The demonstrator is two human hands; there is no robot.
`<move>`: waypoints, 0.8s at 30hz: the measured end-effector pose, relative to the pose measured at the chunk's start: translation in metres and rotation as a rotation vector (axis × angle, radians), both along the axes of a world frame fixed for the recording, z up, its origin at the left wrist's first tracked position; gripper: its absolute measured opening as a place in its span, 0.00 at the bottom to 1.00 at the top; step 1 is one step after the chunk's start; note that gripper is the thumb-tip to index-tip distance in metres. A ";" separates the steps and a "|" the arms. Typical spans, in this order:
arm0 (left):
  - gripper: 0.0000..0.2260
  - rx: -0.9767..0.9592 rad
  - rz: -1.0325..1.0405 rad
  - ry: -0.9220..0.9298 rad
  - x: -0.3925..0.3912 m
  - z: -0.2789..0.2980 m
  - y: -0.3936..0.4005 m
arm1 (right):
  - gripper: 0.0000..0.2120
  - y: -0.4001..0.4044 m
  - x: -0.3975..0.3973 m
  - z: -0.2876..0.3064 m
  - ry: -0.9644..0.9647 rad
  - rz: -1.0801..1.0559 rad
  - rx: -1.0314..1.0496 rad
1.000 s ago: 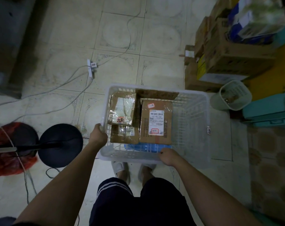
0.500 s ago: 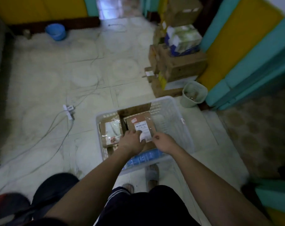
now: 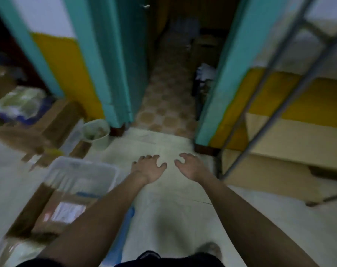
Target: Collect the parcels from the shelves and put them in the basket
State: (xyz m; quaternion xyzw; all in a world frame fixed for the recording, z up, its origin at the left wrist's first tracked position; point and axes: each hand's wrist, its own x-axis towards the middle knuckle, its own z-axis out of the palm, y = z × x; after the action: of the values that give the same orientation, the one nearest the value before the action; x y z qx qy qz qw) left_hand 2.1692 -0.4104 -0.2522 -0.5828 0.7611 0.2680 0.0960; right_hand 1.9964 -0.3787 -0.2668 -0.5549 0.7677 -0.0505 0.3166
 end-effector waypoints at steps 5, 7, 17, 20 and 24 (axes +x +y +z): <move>0.26 -0.147 -0.338 0.061 -0.184 0.056 0.022 | 0.24 0.073 -0.169 0.041 -0.009 -0.295 -0.142; 0.26 -0.177 -0.459 0.091 -0.265 0.073 0.041 | 0.25 0.114 -0.240 0.059 -0.005 -0.424 -0.205; 0.28 -0.261 -0.939 0.150 -0.632 0.153 0.203 | 0.23 0.371 -0.533 0.171 0.245 -0.867 -0.259; 0.27 -0.355 -1.032 0.236 -0.724 0.201 0.247 | 0.24 0.418 -0.608 0.219 0.376 -0.953 -0.283; 0.29 -0.422 -1.155 0.322 -0.835 0.256 0.277 | 0.27 0.458 -0.702 0.275 0.523 -1.033 -0.304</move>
State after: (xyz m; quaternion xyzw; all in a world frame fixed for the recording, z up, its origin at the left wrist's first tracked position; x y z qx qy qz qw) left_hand 1.3339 -0.1337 0.0043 -0.0372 0.9941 0.1013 -0.0075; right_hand 1.2945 0.0791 0.0081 -0.1426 0.9748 -0.1688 -0.0314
